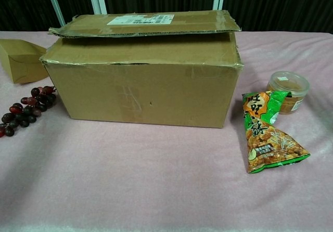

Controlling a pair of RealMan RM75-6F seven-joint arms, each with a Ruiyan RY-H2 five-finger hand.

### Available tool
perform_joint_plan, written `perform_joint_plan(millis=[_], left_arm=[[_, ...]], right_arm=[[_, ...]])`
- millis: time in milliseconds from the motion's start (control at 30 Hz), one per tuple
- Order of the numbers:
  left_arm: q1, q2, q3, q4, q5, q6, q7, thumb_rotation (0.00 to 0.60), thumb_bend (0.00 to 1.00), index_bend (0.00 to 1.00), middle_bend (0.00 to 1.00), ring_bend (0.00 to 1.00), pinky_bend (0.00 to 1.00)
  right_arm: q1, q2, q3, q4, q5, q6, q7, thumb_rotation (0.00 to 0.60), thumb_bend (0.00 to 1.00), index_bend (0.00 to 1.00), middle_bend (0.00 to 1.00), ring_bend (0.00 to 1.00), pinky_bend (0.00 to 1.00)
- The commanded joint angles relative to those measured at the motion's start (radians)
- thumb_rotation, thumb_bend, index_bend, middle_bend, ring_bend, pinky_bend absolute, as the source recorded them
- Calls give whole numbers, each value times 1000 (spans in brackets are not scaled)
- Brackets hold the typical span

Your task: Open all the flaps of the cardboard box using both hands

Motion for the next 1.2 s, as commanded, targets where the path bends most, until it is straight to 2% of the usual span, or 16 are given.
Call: perform_joint_plan(millis=[33, 300, 500, 933, 1200], left_arm=[[-76, -13, -45, -48, -50, -68, 85, 600, 271, 0, 0, 0, 0], [-223, -104, -93, -51, -177, -181, 245, 600, 271, 0, 0, 0, 0], [-293, -169, -88, -42, -240, -218, 316, 600, 271, 0, 0, 0, 0], [-374, -238, -85, 26, -279, -224, 365, 600, 279, 0, 0, 0, 0], [-448, -263, -121, 106, -288, -240, 379, 600, 295, 0, 0, 0, 0]], right_arm=[[2, -1, 2, -4, 10, -10, 5, 600, 255, 0, 0, 0, 230], [7, 3, 12, -16, 43, -36, 26, 600, 255, 0, 0, 0, 231], [9, 6, 21, -19, 69, -52, 47, 600, 255, 0, 0, 0, 230], [13, 10, 30, -24, 93, -72, 68, 600, 254, 0, 0, 0, 230], [11, 15, 33, -36, 107, -79, 77, 600, 254, 0, 0, 0, 231]])
